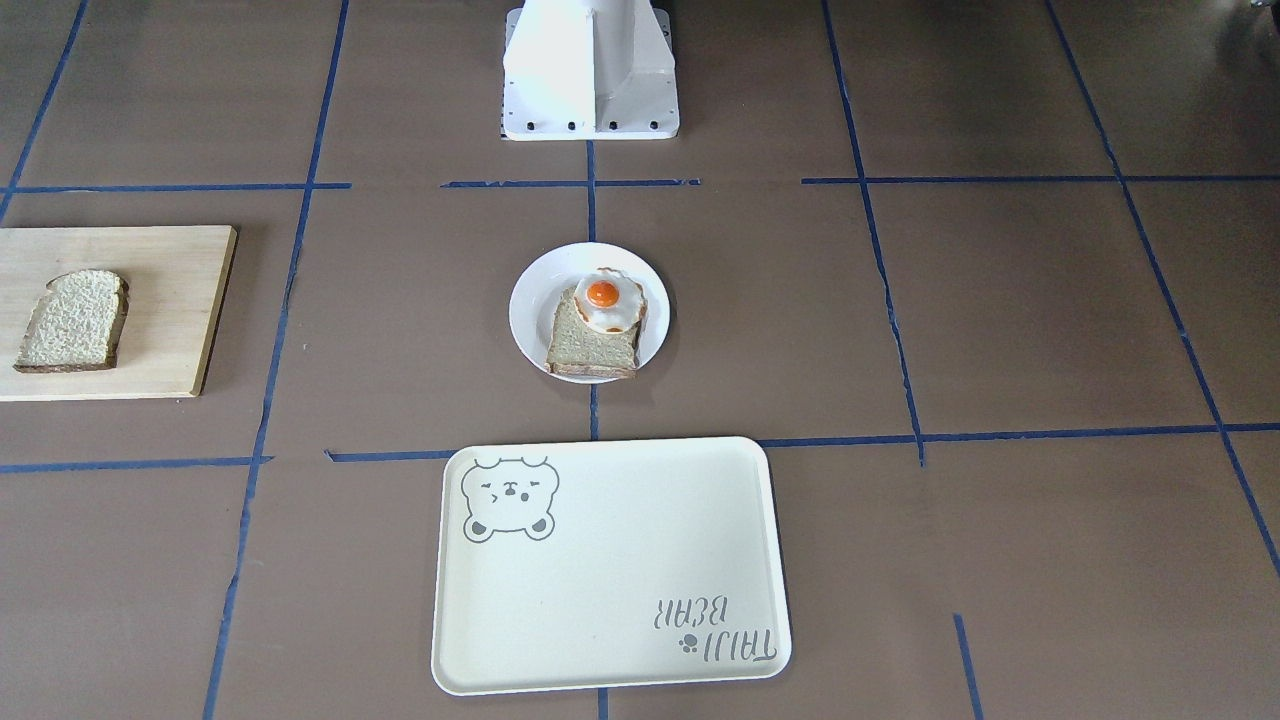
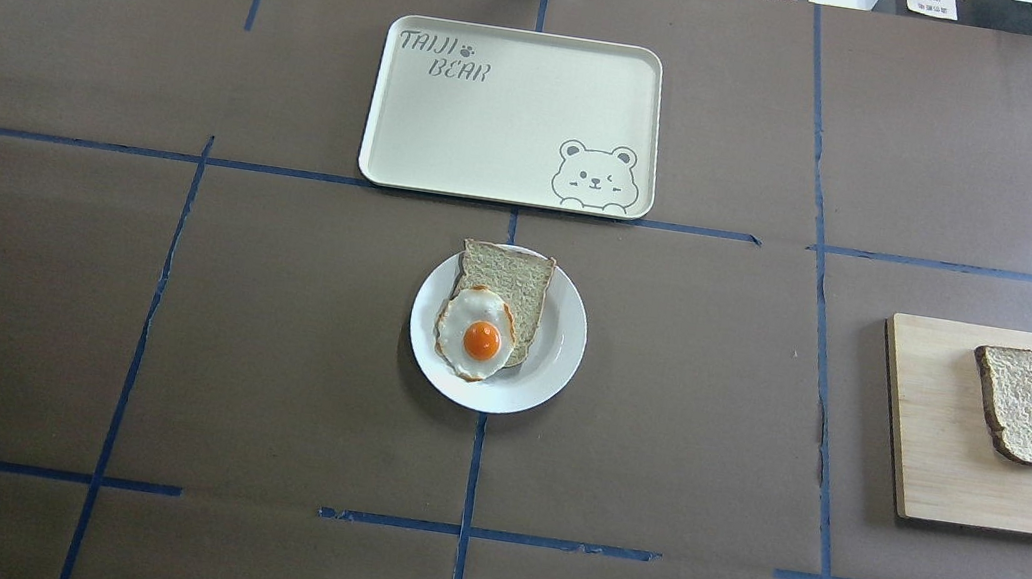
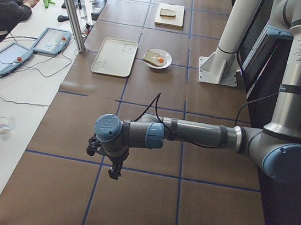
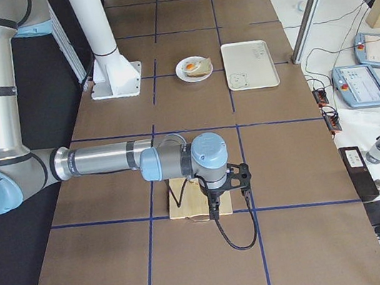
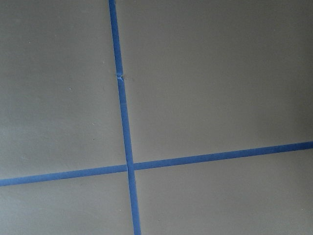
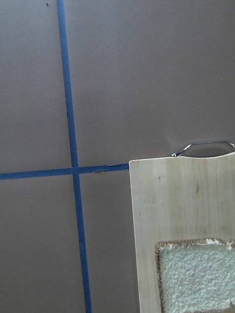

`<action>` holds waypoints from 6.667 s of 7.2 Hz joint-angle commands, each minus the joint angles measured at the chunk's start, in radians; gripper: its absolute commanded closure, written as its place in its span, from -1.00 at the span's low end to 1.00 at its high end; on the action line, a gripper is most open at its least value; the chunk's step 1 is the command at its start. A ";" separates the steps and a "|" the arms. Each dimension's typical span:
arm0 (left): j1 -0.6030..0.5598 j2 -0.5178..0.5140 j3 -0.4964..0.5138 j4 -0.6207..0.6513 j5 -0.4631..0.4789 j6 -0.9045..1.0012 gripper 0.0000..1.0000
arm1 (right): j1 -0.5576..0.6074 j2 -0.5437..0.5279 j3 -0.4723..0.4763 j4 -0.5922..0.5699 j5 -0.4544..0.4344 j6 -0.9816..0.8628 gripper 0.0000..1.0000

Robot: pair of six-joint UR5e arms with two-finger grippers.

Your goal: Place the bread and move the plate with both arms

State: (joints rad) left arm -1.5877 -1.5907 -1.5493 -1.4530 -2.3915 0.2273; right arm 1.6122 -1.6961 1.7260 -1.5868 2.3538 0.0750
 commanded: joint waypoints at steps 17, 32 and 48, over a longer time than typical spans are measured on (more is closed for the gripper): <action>0.534 -0.057 -0.158 -0.652 -0.009 -1.155 -1.00 | -0.545 -0.045 -0.172 0.780 -0.097 0.810 -0.99; 0.554 -0.064 -0.155 -0.653 -0.008 -1.160 -1.00 | -0.520 -0.062 -0.102 0.800 -0.119 0.815 1.00; 0.580 -0.067 -0.150 -0.655 -0.009 -1.181 -1.00 | -1.200 0.582 -0.114 0.840 -0.699 1.635 0.89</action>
State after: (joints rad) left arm -1.0079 -1.6583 -1.7009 -2.1077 -2.4002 -0.9543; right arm 0.4204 -1.1196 1.6322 -0.7466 1.6643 1.7109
